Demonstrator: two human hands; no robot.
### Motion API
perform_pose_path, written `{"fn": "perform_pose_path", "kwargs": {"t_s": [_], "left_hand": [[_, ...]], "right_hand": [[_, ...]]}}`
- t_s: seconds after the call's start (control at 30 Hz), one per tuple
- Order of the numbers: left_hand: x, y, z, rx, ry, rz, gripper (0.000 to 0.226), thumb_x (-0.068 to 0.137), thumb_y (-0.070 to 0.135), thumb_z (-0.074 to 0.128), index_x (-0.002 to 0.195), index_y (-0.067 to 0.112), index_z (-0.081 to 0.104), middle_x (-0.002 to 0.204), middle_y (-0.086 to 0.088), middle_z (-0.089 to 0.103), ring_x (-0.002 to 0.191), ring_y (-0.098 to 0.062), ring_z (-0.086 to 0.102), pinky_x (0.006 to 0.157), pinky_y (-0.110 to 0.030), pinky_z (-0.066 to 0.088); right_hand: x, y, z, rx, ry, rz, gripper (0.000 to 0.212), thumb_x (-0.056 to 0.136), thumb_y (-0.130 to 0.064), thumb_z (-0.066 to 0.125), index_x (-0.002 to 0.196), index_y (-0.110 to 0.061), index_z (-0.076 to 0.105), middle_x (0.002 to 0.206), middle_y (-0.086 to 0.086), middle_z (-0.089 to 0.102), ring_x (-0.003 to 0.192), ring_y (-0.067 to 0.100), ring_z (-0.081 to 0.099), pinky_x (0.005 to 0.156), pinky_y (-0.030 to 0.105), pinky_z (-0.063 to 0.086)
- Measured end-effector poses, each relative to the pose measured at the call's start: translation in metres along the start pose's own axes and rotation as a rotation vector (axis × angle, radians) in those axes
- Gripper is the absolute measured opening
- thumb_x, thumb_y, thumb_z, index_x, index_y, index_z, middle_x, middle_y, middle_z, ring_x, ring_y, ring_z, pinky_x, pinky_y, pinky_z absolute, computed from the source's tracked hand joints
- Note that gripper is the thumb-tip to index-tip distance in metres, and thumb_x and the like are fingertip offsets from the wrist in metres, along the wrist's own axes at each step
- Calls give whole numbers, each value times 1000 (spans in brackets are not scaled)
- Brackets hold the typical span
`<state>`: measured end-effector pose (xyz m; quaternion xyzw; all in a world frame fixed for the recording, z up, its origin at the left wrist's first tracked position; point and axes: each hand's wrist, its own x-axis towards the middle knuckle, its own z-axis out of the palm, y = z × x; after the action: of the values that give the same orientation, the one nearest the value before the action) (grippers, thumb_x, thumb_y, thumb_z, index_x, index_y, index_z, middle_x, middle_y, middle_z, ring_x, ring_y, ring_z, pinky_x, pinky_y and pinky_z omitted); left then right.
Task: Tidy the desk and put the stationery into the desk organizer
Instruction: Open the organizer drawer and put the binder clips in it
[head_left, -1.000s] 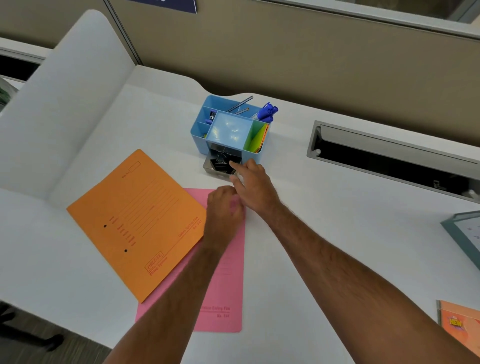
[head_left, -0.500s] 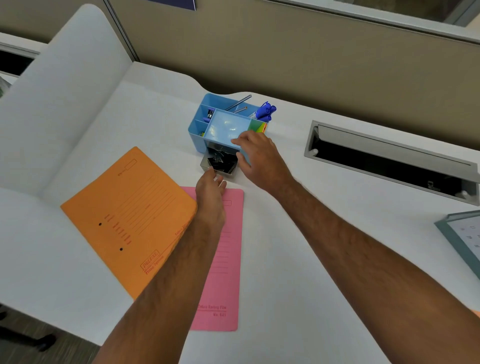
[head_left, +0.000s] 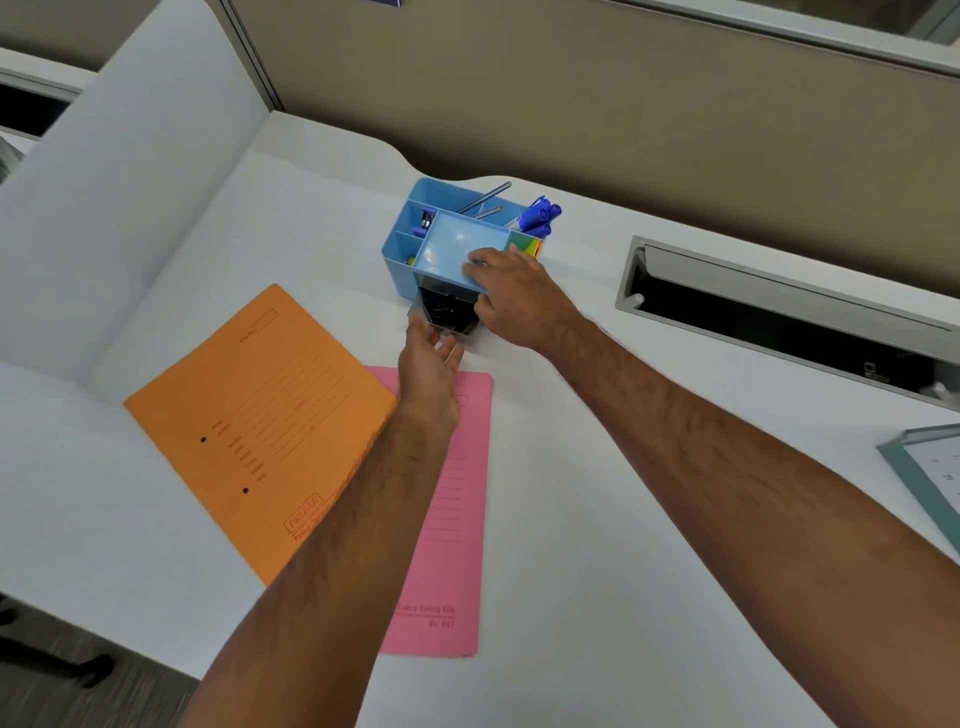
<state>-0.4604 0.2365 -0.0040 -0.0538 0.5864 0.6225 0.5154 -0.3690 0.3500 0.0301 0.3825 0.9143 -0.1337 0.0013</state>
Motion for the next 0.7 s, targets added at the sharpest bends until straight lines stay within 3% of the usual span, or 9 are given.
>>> {"fn": "perform_pose_path", "kwargs": {"t_s": [0.2, 0.5, 0.7], "left_hand": [[1, 9, 11, 15, -11, 13, 55, 109, 49, 45, 153, 18, 45, 152, -5, 52, 137, -24, 55, 119, -38, 43], [9, 15, 22, -18, -84, 33, 38, 109, 47, 45, 140, 27, 53, 145, -8, 61, 128, -25, 63, 114, -42, 49], [14, 15, 28, -75, -110, 17, 55, 109, 48, 45, 156, 20, 41, 149, -11, 58, 131, -28, 61, 113, -47, 49]], "right_hand": [[2, 2, 2, 18, -11, 0, 53, 98, -23, 56, 150, -17, 47, 158, 5, 43, 143, 24, 40, 124, 42, 23], [1, 6, 9, 74, 1, -8, 56, 98, -19, 57, 152, -15, 45, 160, 7, 40, 148, 23, 35, 126, 43, 17], [2, 7, 8, 85, -4, -10, 58, 98, -19, 58, 154, -16, 43, 162, 6, 38, 150, 23, 32, 126, 43, 15]]}}
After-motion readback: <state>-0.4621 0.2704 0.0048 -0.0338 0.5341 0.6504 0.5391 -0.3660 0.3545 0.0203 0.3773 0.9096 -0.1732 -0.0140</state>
